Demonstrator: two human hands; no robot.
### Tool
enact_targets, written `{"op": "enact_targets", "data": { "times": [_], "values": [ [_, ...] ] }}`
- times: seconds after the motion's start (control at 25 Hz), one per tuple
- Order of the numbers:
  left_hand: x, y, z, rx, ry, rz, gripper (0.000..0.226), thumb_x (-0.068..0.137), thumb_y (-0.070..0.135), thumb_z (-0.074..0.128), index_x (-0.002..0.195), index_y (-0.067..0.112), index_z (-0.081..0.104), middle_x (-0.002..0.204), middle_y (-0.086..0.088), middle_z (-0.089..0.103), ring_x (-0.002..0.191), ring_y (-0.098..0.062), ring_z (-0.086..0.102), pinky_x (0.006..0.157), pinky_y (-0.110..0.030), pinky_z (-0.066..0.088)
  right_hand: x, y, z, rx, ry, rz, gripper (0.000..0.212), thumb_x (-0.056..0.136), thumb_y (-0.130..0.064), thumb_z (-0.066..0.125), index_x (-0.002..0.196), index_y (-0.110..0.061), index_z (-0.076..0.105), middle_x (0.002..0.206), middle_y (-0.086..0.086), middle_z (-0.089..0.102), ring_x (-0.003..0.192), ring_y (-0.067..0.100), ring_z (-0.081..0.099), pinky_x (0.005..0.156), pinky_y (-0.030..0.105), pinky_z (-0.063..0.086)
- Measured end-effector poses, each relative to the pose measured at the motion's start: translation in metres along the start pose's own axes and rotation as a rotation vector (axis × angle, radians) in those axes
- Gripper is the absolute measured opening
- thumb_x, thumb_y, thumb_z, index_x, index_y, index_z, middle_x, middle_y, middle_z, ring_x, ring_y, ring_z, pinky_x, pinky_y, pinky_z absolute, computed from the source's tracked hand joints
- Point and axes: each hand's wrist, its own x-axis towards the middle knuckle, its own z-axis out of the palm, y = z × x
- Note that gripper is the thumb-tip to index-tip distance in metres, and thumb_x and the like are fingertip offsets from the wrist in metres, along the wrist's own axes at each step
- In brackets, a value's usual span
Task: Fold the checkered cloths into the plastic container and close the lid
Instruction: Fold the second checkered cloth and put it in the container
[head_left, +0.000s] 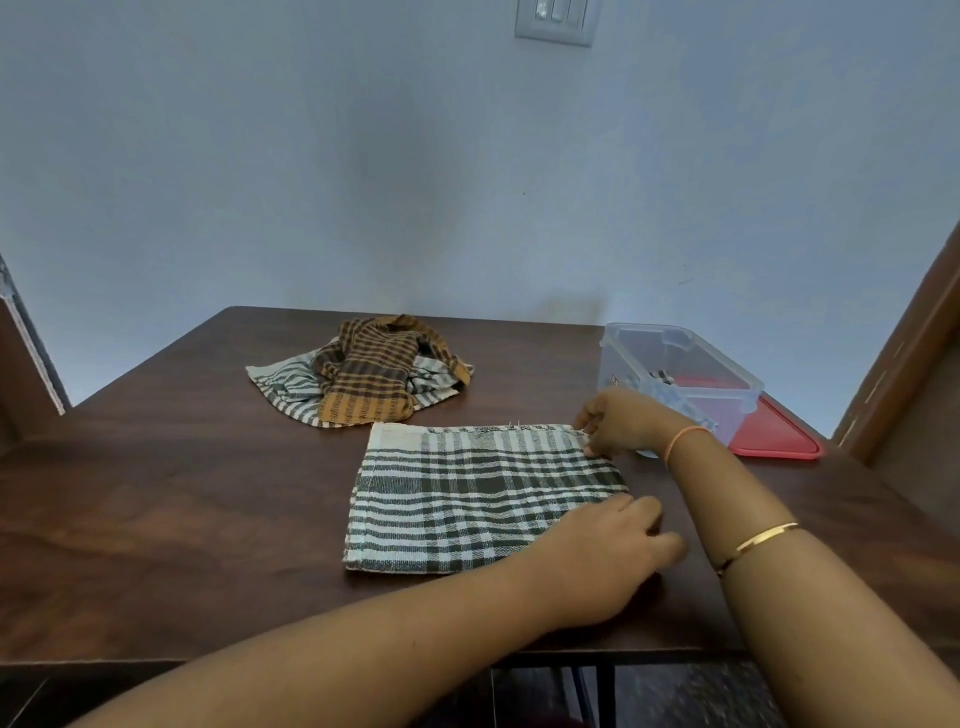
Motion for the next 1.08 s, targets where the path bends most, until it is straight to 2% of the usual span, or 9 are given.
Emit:
{"op": "enact_targets", "data": {
  "times": [0.16,0.28,0.36,0.48,0.64,0.76,0.92,1.0,1.08],
  "values": [
    [-0.002,0.000,-0.015,-0.137,0.063,-0.178,0.025,0.091,0.034,0.045,0.099,0.013,0.055,0.092,-0.008,0.059,0.084,-0.028,0.059,0.066,-0.036,0.048,0.000,-0.001,0.006,0.088,0.141,0.042,0.033,0.078,-0.006,0.070,0.111,-0.003,0.066,0.116,0.014,0.066,0.106,0.026,0.060,0.091,0.030,0.047],
    [0.000,-0.019,-0.033,-0.143,0.104,-0.505,0.025,0.094,0.029,0.042,0.103,0.014,0.059,0.104,-0.006,0.058,0.099,-0.026,0.056,0.078,-0.039,0.049,-0.012,-0.008,-0.001,-0.056,0.147,0.154,0.013,0.083,-0.009,0.062,0.089,0.001,0.062,0.093,0.019,0.066,0.088,0.030,0.062,0.069,0.027,0.047],
    [-0.001,-0.045,-0.039,-0.168,-0.140,-0.688,0.026,0.096,0.023,0.043,0.118,0.017,0.055,0.123,-0.005,0.053,0.115,-0.026,0.048,0.094,-0.042,0.044,-0.024,-0.013,-0.010,-0.111,-0.077,0.248,0.019,0.084,-0.018,0.065,0.088,-0.001,0.059,0.076,0.014,0.061,0.069,0.027,0.061,0.063,0.029,0.048],
    [0.000,-0.074,-0.039,-0.056,-0.497,-0.720,0.038,0.098,0.030,0.039,0.134,0.019,0.045,0.138,-0.009,0.046,0.126,-0.030,0.039,0.104,-0.047,0.038,-0.032,-0.012,-0.012,-0.027,-0.391,0.344,0.038,0.080,-0.019,0.073,0.103,0.003,0.054,0.074,0.017,0.058,0.062,0.025,0.060,0.064,0.037,0.054],
    [0.003,-0.078,-0.036,0.106,-0.569,-0.783,0.048,0.098,0.047,0.030,0.136,0.019,0.041,0.141,-0.011,0.040,0.130,-0.034,0.033,0.100,-0.049,0.037,-0.026,0.004,-0.004,-0.013,-0.346,0.261,0.026,0.076,-0.011,0.075,0.065,-0.001,0.053,0.041,0.003,0.054,0.028,0.009,0.048,0.034,0.016,0.039],
    [0.004,-0.069,-0.039,0.207,-0.583,-0.879,0.064,0.093,0.060,0.029,0.131,0.012,0.046,0.139,-0.013,0.042,0.127,-0.034,0.039,0.096,-0.045,0.040,-0.021,0.006,-0.002,-0.147,-0.147,0.191,0.027,0.075,-0.017,0.073,0.063,-0.006,0.052,0.053,0.003,0.049,0.040,0.011,0.045,0.041,0.019,0.033],
    [0.010,-0.067,-0.052,0.370,-0.591,-0.928,0.056,0.094,0.057,0.035,0.108,0.010,0.063,0.103,-0.005,0.059,0.089,-0.020,0.056,0.059,-0.026,0.039,-0.006,0.002,0.011,-0.170,0.049,0.151,0.011,0.085,-0.008,0.059,0.077,-0.001,0.057,0.077,0.010,0.053,0.079,0.027,0.053,0.060,0.024,0.037],
    [0.009,-0.076,-0.057,0.340,-0.437,-0.859,0.042,0.095,0.044,0.043,0.118,0.011,0.054,0.112,-0.006,0.056,0.103,-0.024,0.053,0.073,-0.032,0.043,-0.001,-0.002,0.017,-0.129,0.164,0.131,0.009,0.085,-0.001,0.051,0.082,-0.001,0.059,0.089,0.015,0.059,0.087,0.030,0.058,0.069,0.031,0.042],
    [0.006,-0.092,-0.054,0.208,-0.317,-0.717,0.050,0.094,0.036,0.049,0.137,0.014,0.036,0.138,-0.007,0.044,0.129,-0.028,0.039,0.100,-0.043,0.037,0.003,-0.006,0.019,-0.079,0.278,0.093,0.018,0.085,0.003,0.048,0.093,-0.002,0.063,0.097,0.015,0.065,0.093,0.031,0.062,0.075,0.034,0.047]
  ]
}}
